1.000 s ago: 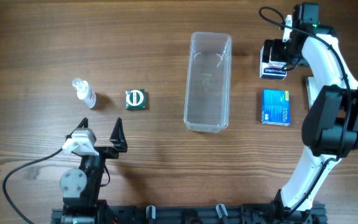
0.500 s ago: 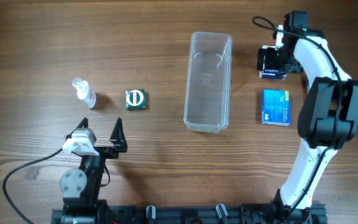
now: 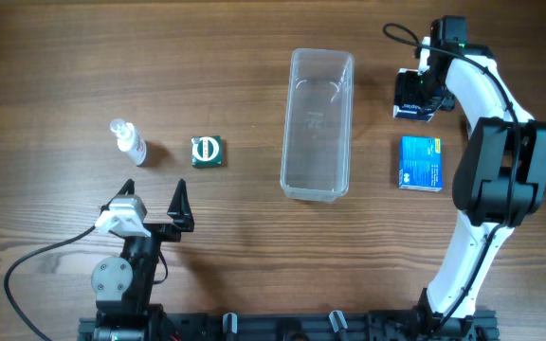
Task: Pack container
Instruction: 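Lift the Hansaplast box and carry it left over the clear container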
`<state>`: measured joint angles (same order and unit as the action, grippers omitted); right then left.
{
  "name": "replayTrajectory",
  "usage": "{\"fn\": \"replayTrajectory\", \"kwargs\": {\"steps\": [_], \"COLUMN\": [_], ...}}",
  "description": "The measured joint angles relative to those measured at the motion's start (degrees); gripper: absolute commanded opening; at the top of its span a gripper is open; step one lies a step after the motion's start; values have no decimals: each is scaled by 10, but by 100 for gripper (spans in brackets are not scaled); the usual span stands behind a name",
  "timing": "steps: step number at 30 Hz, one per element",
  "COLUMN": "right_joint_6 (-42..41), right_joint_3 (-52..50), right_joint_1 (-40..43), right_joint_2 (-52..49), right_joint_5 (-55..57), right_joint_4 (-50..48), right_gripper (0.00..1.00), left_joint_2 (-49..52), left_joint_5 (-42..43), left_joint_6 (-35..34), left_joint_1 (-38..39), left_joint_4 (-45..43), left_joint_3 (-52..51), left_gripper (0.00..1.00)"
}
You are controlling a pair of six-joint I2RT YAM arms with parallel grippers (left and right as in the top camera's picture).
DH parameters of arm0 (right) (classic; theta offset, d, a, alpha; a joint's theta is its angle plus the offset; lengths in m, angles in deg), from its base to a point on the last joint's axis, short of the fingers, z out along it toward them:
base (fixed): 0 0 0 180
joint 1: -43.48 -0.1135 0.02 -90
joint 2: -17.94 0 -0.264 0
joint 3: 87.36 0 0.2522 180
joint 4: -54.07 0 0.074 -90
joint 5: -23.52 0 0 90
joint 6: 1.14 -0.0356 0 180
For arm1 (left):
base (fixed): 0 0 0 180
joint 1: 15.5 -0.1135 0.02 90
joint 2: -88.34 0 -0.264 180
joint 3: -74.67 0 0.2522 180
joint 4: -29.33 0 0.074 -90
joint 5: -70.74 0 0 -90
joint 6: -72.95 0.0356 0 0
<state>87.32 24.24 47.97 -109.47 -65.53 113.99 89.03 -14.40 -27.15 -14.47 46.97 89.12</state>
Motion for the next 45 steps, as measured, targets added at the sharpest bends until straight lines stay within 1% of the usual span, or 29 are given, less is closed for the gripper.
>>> {"fn": "replayTrajectory", "kwargs": {"steps": [5, 9, 11, 15, 16, 17, 22, 30, 33, 38, 45], "right_joint_6": [-7, -17, -19, -31, -34, -35, -42, -81, -113, -165, -240], "right_joint_3": [0, 0, -1, -2, -2, -2, -2, -2, -2, -2, -2], "right_joint_1": [0, 0, 0, -3, -12, -17, -54, -151, -194, -240, -281], "right_joint_2": [0, 10, 27, 97, 153, 168, 229, 311, 316, 303, 228], "right_joint_5": [0, -3, -9, -23, -26, -28, -38, -50, -41, -3, 37], "right_joint_4": [1, 17, 24, 42, 48, 54, 74, 101, 101, 92, 50], "right_gripper": [82, 81, 79, 77, 77, 77, 77, 77, 77, 79, 80], "left_joint_2": [0, 0, 0, 0, 0, 0, 0, 0, 0, 0, 0], "left_joint_5": [0, 0, 0, 0, 0, 0, 0, 0, 0, 0, 0], "left_joint_6": [0, 0, 0, 0, 0, 0, 0, 0, 0, 0, 0], "left_joint_1": [0, 0, 0, 0, 0, 0, 0, 0, 0, 0, 0], "left_joint_4": [0, 0, 0, 0, 0, 0, 0, 0, 0, 0, 0], "left_joint_3": [0, 0, 0, 0, 0, 0, 0, 0, 0, 0, 0], "left_gripper": [100, 100, 100, 100, 100, 100, 100, 100, 100, 100, 100]}}
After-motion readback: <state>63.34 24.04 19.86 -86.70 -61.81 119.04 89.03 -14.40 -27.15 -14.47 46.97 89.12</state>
